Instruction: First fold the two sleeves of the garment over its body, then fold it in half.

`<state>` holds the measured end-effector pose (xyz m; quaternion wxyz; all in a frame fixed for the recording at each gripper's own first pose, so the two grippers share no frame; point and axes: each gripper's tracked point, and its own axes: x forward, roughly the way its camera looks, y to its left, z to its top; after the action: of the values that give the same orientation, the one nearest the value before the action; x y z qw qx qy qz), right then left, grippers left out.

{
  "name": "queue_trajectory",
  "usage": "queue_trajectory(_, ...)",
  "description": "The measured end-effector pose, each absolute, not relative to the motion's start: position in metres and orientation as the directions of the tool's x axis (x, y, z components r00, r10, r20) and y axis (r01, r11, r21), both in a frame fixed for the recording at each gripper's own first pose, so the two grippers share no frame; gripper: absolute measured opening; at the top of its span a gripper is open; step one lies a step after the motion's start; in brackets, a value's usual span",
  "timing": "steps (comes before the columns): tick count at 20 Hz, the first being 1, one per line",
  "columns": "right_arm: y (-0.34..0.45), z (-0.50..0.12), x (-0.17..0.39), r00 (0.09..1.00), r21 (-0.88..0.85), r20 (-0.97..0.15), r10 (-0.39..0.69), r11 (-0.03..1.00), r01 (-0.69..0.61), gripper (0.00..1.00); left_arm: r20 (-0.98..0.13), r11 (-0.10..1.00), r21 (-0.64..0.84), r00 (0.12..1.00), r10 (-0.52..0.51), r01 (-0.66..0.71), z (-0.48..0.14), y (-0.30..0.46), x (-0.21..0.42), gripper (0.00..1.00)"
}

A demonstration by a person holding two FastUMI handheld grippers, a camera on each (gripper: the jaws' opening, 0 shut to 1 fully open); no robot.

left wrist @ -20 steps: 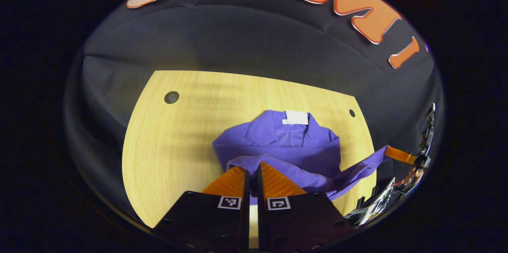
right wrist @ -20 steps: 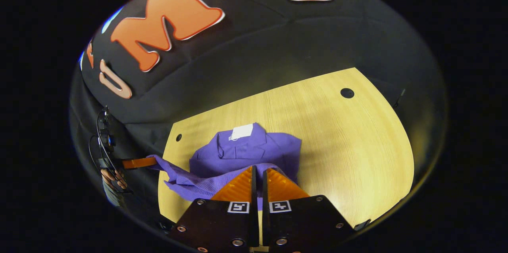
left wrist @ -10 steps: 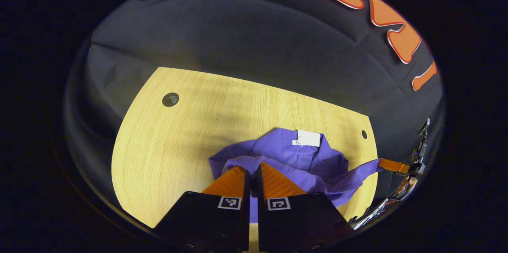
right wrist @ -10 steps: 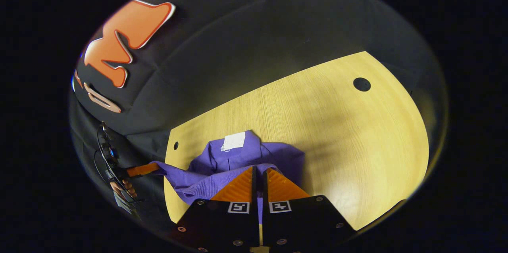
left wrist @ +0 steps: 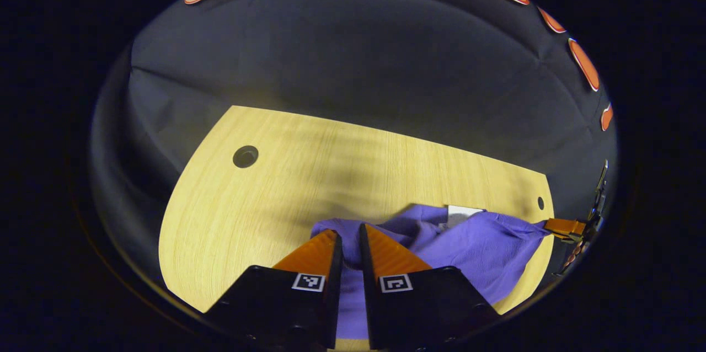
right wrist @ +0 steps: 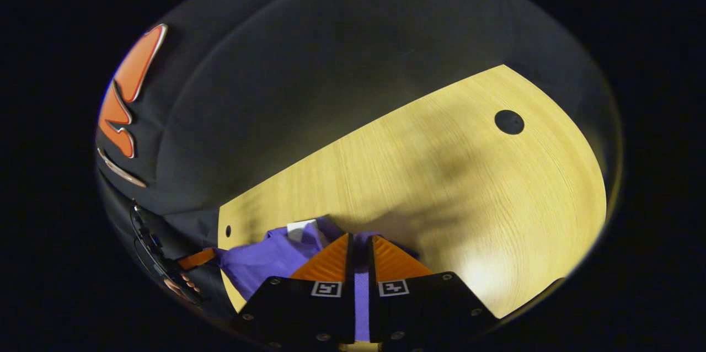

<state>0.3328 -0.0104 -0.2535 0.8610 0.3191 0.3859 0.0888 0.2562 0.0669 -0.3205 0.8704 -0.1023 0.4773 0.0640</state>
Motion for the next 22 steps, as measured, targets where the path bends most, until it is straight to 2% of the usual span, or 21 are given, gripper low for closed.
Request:
queue_trajectory(1,-0.015,-0.252,0.338,0.706,0.604,-0.604,0.369,0.79,0.104,0.2,-0.831,0.974,-0.092,0.555,0.038,-0.205,-0.317,0.07,0.261,0.28)
queue_trajectory(2,-0.019,-0.247,0.341,0.723,0.598,-0.596,0.35,0.794,0.108,0.25,-0.814,0.978,-0.05,0.575,0.077,-0.201,-0.31,0.078,0.267,0.35)
queue_trajectory(3,-0.024,-0.24,0.339,0.736,0.601,-0.584,0.343,0.792,0.108,0.35,-0.785,0.979,0.002,0.606,0.128,-0.204,-0.298,0.09,0.274,0.39)
queue_trajectory(5,-0.031,-0.226,0.335,0.754,0.609,-0.568,0.331,0.784,0.115,0.43,-0.755,0.983,0.059,0.637,0.157,-0.173,-0.285,0.097,0.28,0.42)
queue_trajectory(7,-0.036,-0.212,0.327,0.777,0.597,-0.545,0.313,0.796,0.098,0.51,-0.737,0.983,0.076,0.655,0.169,-0.168,-0.271,0.095,0.278,0.71)
queue_trajectory(11,-0.038,-0.174,0.299,0.831,0.533,-0.486,0.271,0.846,0.036,0.67,-0.67,0.983,0.032,0.726,0.155,-0.181,-0.242,0.086,0.268,0.78)
queue_trajectory(12,-0.038,-0.165,0.293,0.847,0.51,-0.468,0.253,0.86,0.024,0.62,-0.645,0.983,0.032,0.747,0.158,-0.181,-0.231,0.086,0.264,0.78)
queue_trajectory(13,-0.039,-0.156,0.286,0.861,0.487,-0.451,0.236,0.873,0.015,0.83,-0.615,0.985,0.032,0.773,0.155,-0.172,-0.219,0.086,0.26,0.77)
queue_trajectory(15,-0.035,-0.146,0.273,0.88,0.433,-0.423,0.214,0.901,-0.011,0.92,-0.555,0.989,0.033,0.821,0.138,-0.144,-0.199,0.076,0.252,0.78)
queue_trajectory(16,-0.034,-0.142,0.268,0.889,0.403,-0.413,0.2,0.915,-0.018,0.94,-0.531,0.991,0.035,0.838,0.125,-0.126,-0.189,0.068,0.246,0.81)
queue_trajectory(17,-0.031,-0.139,0.261,0.894,0.377,-0.404,0.191,0.926,-0.028,0.95,-0.51,0.992,0.044,0.851,0.123,-0.117,-0.18,0.066,0.241,0.9)
queue_trajectory(19,-0.026,-0.127,0.249,0.91,0.342,-0.375,0.179,0.939,-0.044,0.95,-0.461,0.991,0.078,0.878,0.131,-0.108,-0.159,0.057,0.231,0.99)
queue_trajectory(22,-0.022,-0.112,0.24,0.939,0.272,-0.312,0.143,0.961,-0.057,0.95,-0.391,0.991,0.114,0.914,0.107,-0.067,-0.128,0.04,0.21,0.99)
